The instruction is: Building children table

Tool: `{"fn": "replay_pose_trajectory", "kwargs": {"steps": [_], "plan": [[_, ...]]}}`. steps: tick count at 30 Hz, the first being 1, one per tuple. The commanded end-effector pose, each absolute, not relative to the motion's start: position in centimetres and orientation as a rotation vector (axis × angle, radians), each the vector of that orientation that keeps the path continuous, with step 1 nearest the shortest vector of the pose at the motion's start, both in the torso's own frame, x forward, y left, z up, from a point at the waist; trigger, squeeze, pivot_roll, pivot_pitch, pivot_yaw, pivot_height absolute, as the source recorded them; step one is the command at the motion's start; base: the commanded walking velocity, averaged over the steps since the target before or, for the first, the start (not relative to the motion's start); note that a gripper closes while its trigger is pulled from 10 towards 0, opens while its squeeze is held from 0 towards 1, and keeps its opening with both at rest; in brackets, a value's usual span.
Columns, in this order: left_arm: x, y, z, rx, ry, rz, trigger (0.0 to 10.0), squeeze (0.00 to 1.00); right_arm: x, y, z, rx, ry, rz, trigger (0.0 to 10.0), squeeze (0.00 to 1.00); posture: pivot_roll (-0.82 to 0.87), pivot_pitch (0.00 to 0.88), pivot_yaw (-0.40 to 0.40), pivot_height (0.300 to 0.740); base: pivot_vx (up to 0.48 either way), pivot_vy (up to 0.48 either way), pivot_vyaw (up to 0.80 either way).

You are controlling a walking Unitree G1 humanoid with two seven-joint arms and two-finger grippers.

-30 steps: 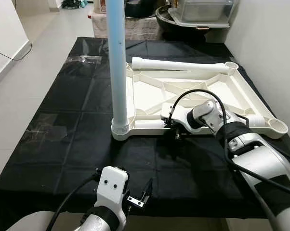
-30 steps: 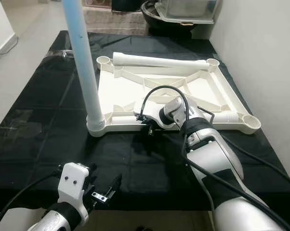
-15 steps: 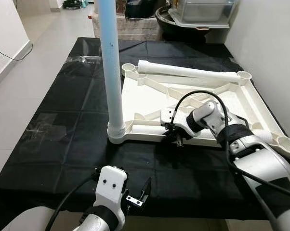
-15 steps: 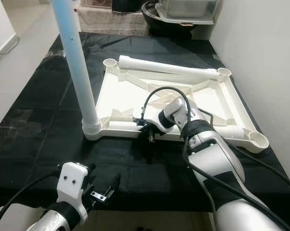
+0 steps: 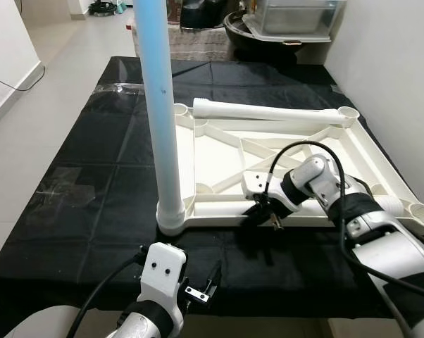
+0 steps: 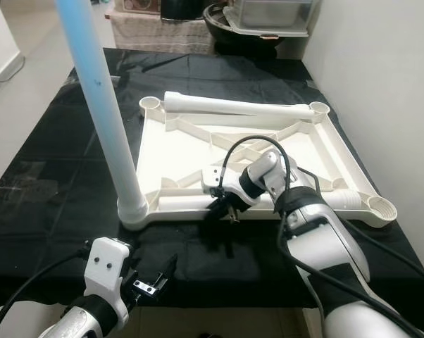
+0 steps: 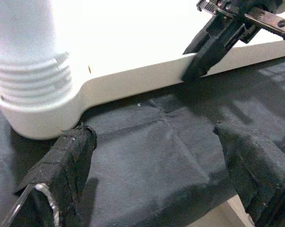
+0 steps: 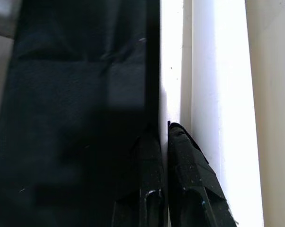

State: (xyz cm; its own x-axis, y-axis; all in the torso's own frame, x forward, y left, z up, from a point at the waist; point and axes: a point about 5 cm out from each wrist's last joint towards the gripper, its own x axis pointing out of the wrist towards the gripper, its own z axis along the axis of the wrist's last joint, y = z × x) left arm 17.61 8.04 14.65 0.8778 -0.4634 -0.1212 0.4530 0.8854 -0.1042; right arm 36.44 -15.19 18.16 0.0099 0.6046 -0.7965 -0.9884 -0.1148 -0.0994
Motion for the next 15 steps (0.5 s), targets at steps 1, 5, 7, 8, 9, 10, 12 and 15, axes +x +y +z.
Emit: {"fn": "replay_pose_trajectory", "kwargs": {"steps": [1,5,7,8,9,10,12,15], "plan": [[17.5,8.12,14.17,-0.074,0.167,-0.484,10.0,0.0,35.32,-14.59,16.48,-0.84,0.67,1.643,0.0,0.0,0.14,0.155,-0.086,0.74,0.0,0.0,0.0],[17.61,8.16,14.17,-0.072,0.166,-0.483,10.0,0.0,35.32,-14.42,16.23,-0.848,0.67,1.631,0.0,0.0,0.14,0.157,-0.087,0.74,0.0,0.0,0.0],[17.62,8.15,14.17,-0.072,0.165,-0.481,10.0,0.0,35.49,-14.36,16.25,-0.869,0.658,1.607,3.9,0.0,0.15,0.157,-0.088,0.74,0.0,0.0,0.0],[17.62,8.15,14.17,-0.072,0.165,-0.481,10.0,0.0,35.49,-14.36,16.25,-0.869,0.658,1.607,3.9,0.0,0.15,0.157,-0.088,0.74,0.0,0.0,0.0],[17.63,8.15,14.17,-0.071,0.165,-0.48,10.0,0.0,35.64,-14.38,16.35,-0.888,0.651,1.587,10.0,0.0,0.15,0.157,-0.087,0.74,0.0,0.0,0.0],[17.63,8.15,14.17,-0.071,0.165,-0.48,10.0,0.0,35.67,-14.42,16.38,-0.892,0.653,1.582,10.0,0.0,0.15,0.157,-0.087,0.74,0.0,0.0,0.0],[17.63,8.15,14.17,-0.072,0.164,-0.479,10.0,0.0,35.68,-14.44,16.4,-0.894,0.655,1.582,10.0,0.0,0.15,0.157,-0.087,0.74,0.0,0.0,0.0],[17.65,8.14,14.18,-0.072,0.164,-0.48,10.0,0.0,35.94,-14.62,16.39,-0.92,0.658,1.532,10.0,0.0,0.15,0.158,-0.09,0.74,0.0,0.0,0.0]]}}
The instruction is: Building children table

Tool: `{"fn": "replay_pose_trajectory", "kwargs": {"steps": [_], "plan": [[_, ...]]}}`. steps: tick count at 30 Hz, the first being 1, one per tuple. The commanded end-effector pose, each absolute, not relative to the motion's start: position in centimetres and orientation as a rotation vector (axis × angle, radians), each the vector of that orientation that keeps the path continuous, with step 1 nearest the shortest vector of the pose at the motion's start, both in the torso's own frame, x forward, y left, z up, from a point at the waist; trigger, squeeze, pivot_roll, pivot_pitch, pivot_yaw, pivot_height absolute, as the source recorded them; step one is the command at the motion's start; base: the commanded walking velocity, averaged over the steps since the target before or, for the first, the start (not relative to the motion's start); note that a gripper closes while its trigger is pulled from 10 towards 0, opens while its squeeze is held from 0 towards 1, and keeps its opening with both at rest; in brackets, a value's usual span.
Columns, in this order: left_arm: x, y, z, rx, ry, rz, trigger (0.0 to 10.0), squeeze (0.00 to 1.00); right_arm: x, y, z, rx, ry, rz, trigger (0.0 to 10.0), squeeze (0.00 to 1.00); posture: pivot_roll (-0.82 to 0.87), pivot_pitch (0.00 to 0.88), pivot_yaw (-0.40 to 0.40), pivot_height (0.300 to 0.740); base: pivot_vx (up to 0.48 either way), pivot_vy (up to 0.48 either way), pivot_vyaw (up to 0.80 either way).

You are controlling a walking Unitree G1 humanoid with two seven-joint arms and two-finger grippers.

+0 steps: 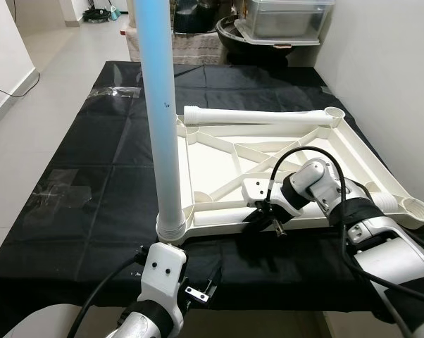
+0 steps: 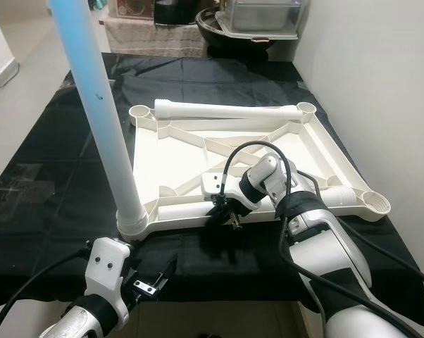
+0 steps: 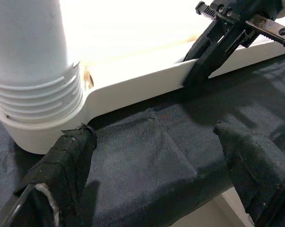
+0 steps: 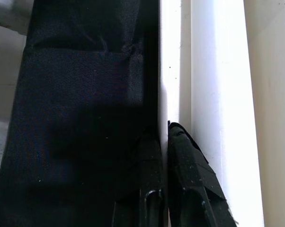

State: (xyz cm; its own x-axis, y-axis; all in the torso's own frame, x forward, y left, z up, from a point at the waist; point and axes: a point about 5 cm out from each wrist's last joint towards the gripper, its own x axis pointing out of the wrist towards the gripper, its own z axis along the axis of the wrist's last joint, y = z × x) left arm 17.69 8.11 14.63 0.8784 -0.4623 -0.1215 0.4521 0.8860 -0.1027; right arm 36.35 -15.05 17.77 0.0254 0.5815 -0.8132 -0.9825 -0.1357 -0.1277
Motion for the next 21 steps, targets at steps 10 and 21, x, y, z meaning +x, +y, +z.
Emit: {"fn": "replay_pose_trajectory", "kwargs": {"steps": [10,21], "plan": [[17.7,8.2,14.2,-0.072,0.162,-0.475,10.0,0.0,36.3,-16.3,16.1,-0.978,0.745,1.416,10.0,0.0,0.15,0.163,-0.091,0.74,0.0,0.0,0.0],[17.8,8.1,14.3,-0.075,0.16,-0.475,10.0,0.0,36.7,-18.7,15.9,-1.048,0.836,1.268,10.0,0.0,0.14,0.167,-0.094,0.74,0.0,0.0,0.0]]}}
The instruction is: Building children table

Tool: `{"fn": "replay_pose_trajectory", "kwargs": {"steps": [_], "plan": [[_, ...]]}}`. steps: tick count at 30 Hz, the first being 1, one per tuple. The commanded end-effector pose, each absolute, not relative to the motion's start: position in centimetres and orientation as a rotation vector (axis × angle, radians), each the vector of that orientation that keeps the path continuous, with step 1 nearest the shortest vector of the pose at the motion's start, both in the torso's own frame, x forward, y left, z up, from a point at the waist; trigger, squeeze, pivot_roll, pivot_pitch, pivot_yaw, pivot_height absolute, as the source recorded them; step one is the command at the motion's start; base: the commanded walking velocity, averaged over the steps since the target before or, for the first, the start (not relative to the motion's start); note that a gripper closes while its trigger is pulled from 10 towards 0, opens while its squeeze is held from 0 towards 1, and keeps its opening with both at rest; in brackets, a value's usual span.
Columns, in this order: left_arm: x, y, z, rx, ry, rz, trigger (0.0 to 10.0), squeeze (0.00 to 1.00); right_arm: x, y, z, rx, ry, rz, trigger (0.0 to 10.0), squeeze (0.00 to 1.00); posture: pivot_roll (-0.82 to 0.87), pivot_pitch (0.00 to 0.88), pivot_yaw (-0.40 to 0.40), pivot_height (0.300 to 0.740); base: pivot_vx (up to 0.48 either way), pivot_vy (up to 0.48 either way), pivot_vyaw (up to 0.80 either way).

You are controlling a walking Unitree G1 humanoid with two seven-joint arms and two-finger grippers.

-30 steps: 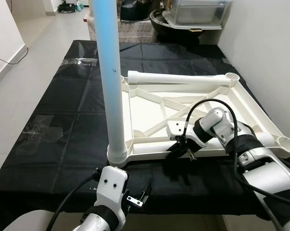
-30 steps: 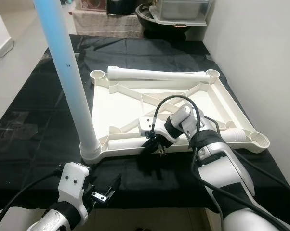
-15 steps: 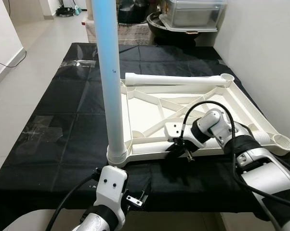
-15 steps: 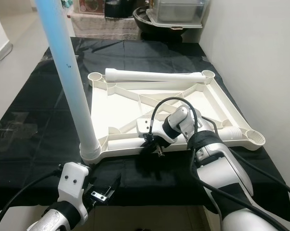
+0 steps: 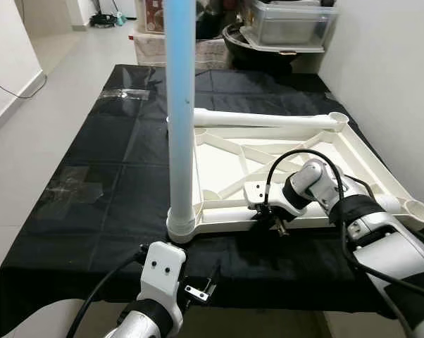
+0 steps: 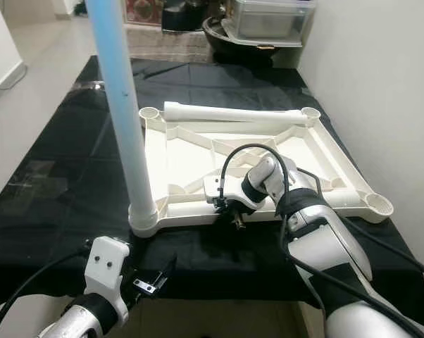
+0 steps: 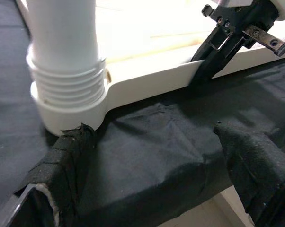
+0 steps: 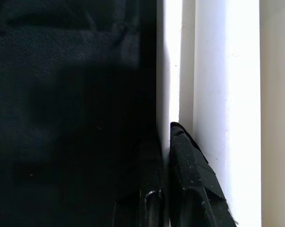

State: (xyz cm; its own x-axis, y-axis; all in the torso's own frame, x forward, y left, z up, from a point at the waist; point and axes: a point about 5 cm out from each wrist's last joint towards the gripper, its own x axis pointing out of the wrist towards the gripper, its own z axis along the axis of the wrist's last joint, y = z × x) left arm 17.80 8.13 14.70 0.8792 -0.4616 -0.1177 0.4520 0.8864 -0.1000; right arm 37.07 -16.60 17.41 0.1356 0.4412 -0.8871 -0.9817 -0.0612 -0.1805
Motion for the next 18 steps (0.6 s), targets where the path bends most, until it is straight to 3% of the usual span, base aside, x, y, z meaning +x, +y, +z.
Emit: {"fn": "replay_pose_trajectory", "kwargs": {"steps": [1,18], "plan": [[17.8,8.1,14.3,-0.075,0.159,-0.474,10.0,0.0,36.6,-18.9,15.9,-1.052,0.846,1.257,10.0,0.0,0.14,0.168,-0.095,0.74,0.0,0.0,0.0],[17.7,8.2,14.3,-0.075,0.162,-0.476,10.0,0.0,36.4,-20.3,16.2,-1.076,0.89,1.253,10.0,0.0,0.15,0.173,-0.092,0.74,0.0,0.0,0.0]]}}
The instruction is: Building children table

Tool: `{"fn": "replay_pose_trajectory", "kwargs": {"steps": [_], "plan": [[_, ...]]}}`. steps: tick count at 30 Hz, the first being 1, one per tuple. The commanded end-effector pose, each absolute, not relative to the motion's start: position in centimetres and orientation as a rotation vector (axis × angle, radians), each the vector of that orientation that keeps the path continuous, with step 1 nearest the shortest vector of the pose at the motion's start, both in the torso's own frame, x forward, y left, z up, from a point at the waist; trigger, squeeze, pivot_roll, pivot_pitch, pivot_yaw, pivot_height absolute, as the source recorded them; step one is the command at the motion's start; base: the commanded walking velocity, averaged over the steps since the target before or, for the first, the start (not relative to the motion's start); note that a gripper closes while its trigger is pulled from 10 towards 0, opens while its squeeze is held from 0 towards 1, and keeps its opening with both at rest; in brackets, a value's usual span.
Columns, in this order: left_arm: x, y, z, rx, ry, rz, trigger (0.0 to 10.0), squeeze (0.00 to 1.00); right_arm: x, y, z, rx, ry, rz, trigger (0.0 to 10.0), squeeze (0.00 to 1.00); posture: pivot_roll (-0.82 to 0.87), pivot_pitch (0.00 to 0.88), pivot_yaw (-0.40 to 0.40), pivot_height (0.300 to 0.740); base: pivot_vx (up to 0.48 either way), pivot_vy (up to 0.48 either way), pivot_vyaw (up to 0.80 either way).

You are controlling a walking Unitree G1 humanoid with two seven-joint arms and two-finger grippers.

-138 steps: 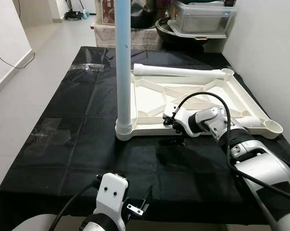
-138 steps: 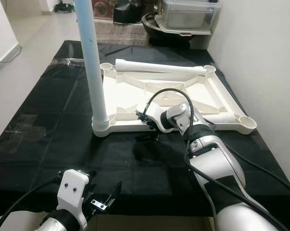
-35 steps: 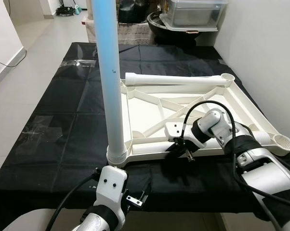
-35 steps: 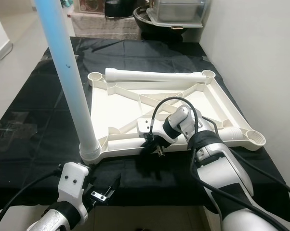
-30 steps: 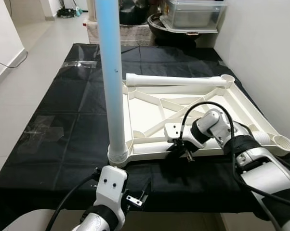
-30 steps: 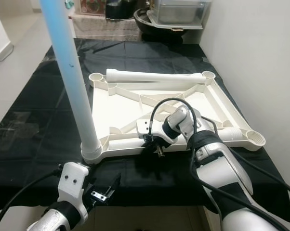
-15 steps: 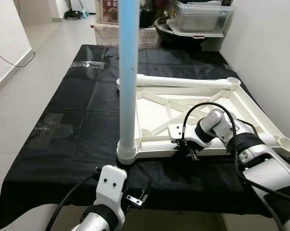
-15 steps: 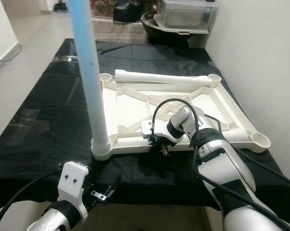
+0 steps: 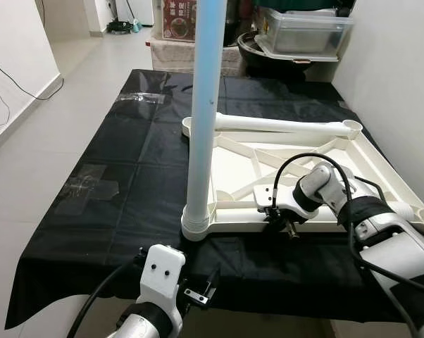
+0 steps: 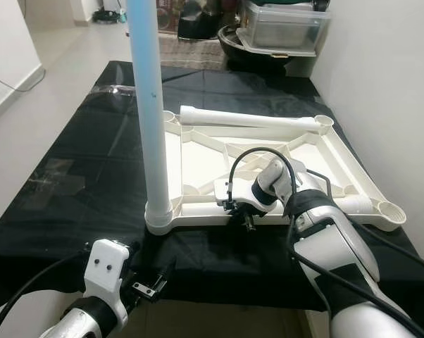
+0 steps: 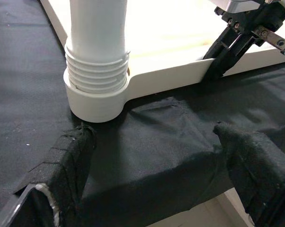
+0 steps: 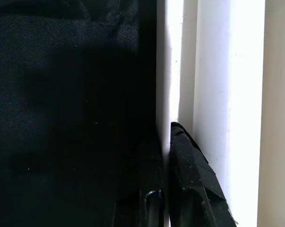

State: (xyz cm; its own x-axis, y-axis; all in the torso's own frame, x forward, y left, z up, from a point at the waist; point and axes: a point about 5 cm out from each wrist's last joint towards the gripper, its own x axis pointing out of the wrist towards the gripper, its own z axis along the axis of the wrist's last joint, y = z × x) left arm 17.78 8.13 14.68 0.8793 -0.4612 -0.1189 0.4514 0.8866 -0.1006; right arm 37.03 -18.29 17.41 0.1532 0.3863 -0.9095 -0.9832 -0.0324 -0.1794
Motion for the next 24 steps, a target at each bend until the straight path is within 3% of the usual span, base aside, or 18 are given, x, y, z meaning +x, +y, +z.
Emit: {"fn": "replay_pose_trajectory", "kwargs": {"steps": [1,13,24], "plan": [[17.7,8.2,14.3,-0.074,0.161,-0.476,10.0,0.0,36.4,-20.5,16.3,-1.077,0.894,1.25,10.0,0.0,0.15,0.173,-0.092,0.74,0.0,0.0,0.0],[17.7,8.1,14.2,-0.077,0.163,-0.478,10.0,0.0,36.2,-22.4,16.9,-1.134,0.956,1.217,10.0,0.0,0.14,0.168,-0.091,0.74,0.0,0.0,0.0],[17.7,8.1,14.2,-0.078,0.163,-0.48,10.0,0.0,35.8,-22.3,15.9,-1.1,0.961,1.253,10.0,0.0,0.14,0.163,-0.09,0.74,0.0,0.0,0.0]]}}
